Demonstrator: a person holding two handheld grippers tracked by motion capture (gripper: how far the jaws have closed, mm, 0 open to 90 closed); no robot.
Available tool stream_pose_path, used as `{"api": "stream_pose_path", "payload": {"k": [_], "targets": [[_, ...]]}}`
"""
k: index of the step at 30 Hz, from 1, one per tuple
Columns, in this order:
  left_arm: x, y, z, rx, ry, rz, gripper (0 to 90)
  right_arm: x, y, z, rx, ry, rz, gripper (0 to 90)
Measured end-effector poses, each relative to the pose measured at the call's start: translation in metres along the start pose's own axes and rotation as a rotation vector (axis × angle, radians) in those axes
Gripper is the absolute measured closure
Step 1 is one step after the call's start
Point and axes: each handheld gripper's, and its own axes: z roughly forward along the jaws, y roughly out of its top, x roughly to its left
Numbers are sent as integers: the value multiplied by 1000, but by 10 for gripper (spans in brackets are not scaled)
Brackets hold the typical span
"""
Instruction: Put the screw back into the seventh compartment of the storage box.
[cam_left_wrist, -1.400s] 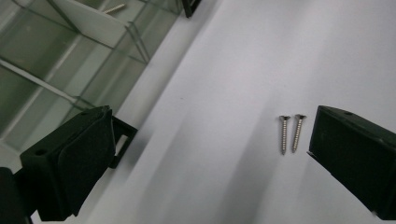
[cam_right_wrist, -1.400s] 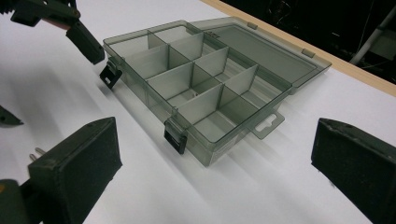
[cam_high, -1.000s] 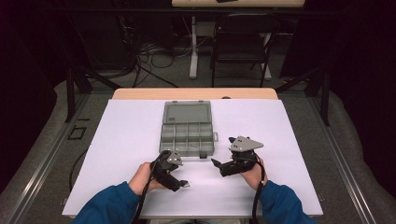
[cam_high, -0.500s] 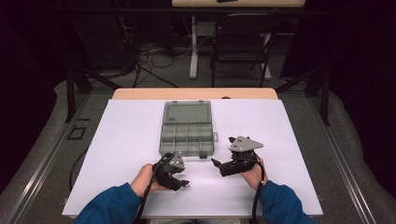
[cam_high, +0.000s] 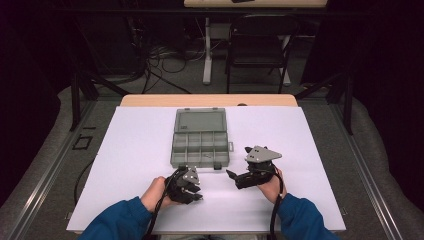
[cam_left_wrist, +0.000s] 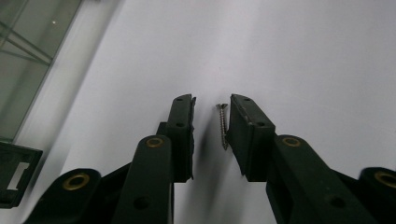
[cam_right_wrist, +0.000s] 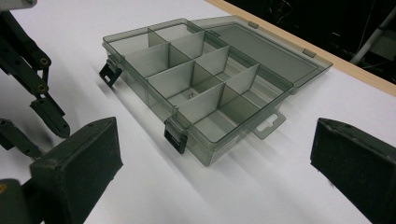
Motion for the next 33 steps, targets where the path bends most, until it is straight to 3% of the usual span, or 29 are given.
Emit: {"api": "stream_pose_path", "payload": {"k": [14, 33], "targets": [[-1, -1, 0, 4, -5, 19, 865, 1, 0, 1, -1, 0, -1, 8], [0, 0, -2, -3, 14, 16, 867, 1, 0, 0, 8, -1, -3, 9]]}}
